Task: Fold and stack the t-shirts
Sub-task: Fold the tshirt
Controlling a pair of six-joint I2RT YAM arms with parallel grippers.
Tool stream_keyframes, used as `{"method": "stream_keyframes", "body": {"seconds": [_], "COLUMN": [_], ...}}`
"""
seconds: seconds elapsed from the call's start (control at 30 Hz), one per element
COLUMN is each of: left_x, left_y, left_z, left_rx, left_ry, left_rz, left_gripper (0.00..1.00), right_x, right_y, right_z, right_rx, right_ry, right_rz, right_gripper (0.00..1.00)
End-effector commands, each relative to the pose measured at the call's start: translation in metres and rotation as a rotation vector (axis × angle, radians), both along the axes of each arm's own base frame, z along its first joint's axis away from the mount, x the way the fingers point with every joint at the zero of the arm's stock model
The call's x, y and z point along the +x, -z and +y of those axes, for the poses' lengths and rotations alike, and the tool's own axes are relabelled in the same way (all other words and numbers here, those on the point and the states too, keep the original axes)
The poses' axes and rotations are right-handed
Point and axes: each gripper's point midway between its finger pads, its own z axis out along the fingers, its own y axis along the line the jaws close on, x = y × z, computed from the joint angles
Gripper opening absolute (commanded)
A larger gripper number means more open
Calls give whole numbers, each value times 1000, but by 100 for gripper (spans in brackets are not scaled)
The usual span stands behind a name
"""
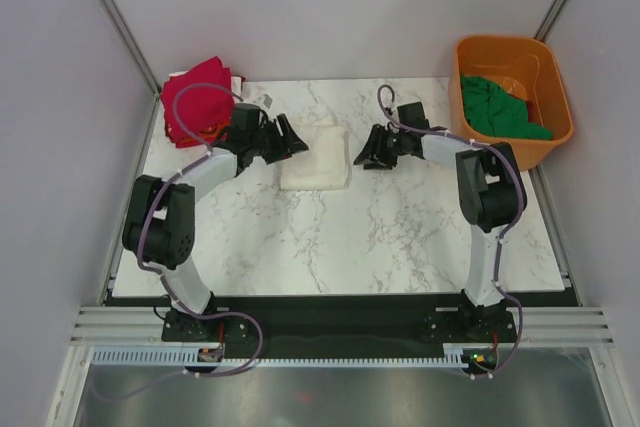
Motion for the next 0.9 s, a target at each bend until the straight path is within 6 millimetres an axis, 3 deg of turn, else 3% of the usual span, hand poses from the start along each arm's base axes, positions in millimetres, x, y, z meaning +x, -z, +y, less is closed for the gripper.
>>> {"method": "stream_keyframes", "body": {"seconds": [0.0,0.07,0.2,0.57,0.7,0.87], "left_x": [23,19,23,38,38,37], "left_y": [-60,-54,-38,32,56,68], "left_z": [31,40,53,80,84,80], "left_rx": [7,13,23,59,70,75], "left_ry": [-76,-92,-121,-180,-187,-178], "left_rz": [-147,-132,-98,53,104,126], "left_gripper": [67,67,67,67,67,67], "right_x": [9,7,-5,-31,-39,-41], "right_y": [-54,-67,-68,-86,-95,-105], "right_z": [-15,-17,-16,-3,-2,-4], "right_rx": [-131,-137,-141,-136,-137,-144], "right_ry": [1,5,1,-60,-74,-74], "right_rz": [-133,-157,-147,-152,-166,-186], "right_gripper": [52,57,60,61,61,62]}}
